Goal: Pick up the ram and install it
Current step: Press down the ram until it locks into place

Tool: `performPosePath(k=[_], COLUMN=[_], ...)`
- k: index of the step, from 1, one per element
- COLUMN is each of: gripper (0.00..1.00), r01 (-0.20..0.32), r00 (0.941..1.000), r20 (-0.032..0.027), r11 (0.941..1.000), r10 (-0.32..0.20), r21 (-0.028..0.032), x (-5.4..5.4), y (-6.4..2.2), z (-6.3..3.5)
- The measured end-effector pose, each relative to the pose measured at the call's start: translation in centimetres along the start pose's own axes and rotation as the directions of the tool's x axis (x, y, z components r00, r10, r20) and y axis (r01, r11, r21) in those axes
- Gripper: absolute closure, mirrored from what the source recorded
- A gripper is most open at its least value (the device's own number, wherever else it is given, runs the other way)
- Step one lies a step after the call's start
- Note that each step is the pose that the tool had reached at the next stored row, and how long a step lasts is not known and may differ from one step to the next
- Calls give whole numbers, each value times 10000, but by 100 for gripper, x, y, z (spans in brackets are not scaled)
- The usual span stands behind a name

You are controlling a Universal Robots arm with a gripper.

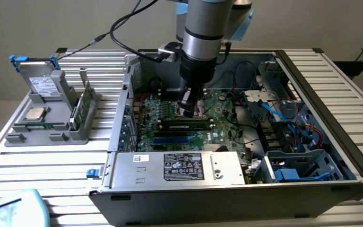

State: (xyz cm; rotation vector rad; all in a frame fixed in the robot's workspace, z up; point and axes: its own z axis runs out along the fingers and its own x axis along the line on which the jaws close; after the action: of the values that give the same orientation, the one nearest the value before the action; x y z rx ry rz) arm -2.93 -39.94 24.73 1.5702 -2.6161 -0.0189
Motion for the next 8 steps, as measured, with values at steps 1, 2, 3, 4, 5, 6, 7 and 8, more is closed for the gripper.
performPosePath(k=[1, 2, 3, 4, 5, 6, 7, 8], gripper=[90, 90, 90, 90, 90, 90, 90, 90], r01=[-162, -317, -484, -644, -805, -965, -1125, -1293], r00=[9999, 9995, 9988, 9979, 9967, 9953, 9936, 9916], r20=[9, 17, 27, 35, 44, 51, 60, 68], r11=[9999, 9995, 9988, 9979, 9967, 9953, 9936, 9916], r10=[162, 317, 484, 644, 805, 965, 1126, 1294], r21=[-11, -23, -35, -47, -59, -71, -84, -97], x=[0, 0, 0, 0, 0, 0, 0, -1], y=[0, 0, 0, 0, 0, 0, 0, 0], z=[1, 2, 3, 4, 5, 6, 8, 9])
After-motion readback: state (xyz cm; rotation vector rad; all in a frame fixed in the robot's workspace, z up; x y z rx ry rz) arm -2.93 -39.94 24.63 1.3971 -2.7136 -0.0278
